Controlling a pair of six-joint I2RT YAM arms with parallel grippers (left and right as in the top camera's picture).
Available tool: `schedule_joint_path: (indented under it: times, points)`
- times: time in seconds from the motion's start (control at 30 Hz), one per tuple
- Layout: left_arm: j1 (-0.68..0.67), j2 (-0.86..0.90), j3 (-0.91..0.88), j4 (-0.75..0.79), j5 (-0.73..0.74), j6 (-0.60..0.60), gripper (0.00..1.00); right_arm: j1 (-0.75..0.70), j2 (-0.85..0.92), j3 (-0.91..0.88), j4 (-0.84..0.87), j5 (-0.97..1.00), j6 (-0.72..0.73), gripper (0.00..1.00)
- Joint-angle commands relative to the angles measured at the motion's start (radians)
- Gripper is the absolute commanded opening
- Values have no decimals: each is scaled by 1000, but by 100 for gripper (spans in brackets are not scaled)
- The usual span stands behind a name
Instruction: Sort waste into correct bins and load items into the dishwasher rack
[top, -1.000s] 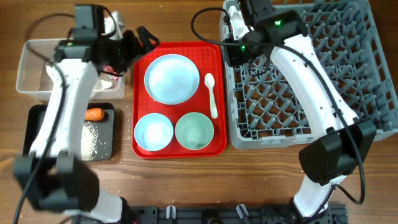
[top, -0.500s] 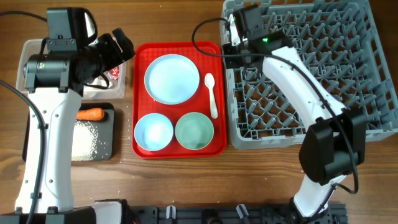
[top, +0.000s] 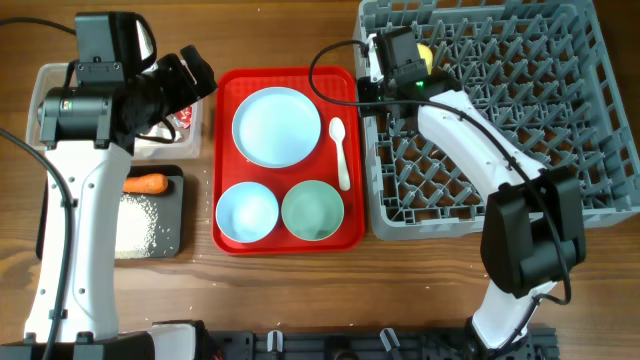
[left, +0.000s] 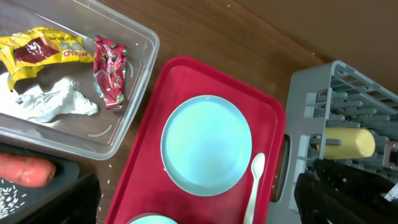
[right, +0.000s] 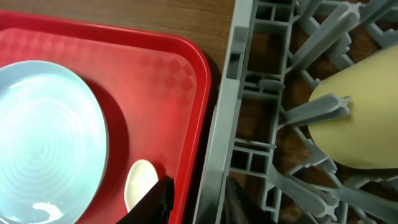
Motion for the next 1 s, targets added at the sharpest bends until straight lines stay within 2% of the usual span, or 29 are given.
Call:
schedule_joint_path:
  times: [0.0, 0.17, 0.27, 0.37, 0.43, 0.47, 0.5, 0.67, 0.73, 0.77, 0.87, 0.97]
  points:
    - [5, 0, 3, 0, -13, 16, 100, 1, 1, -11, 20, 13, 34, 25]
    - [5, 0, 3, 0, -14, 16, 100, 1, 1, -11, 27, 13, 34, 22]
    - [5, 0, 3, 0, -14, 16, 100, 1, 13, -11, 33, 13, 34, 27]
    - [5, 0, 3, 0, -13, 16, 100, 1, 47, -11, 35, 13, 34, 27]
    - [5, 0, 3, 0, -13, 16, 100, 1, 65, -11, 49, 13, 33, 17]
    - [5, 0, 3, 0, -14, 16, 100, 1, 65, -11, 54, 13, 34, 7]
    - [5, 0, 3, 0, -13, 16, 100, 1, 65, -11, 64, 13, 33, 4]
    - [5, 0, 3, 0, -13, 16, 100, 1, 64, -9, 101, 13, 33, 7]
    - [5, 0, 3, 0, -13, 16, 100, 0, 64, -9, 108, 13, 32, 13]
    - [5, 0, 3, 0, -13, 16, 100, 1, 64, -9, 106, 13, 32, 23]
    - [5, 0, 3, 0, -13, 16, 100, 1, 64, -9, 82, 13, 32, 45]
    - [5, 0, 3, 0, -13, 16, 100, 0, 48, 3, 82, 13, 27, 53]
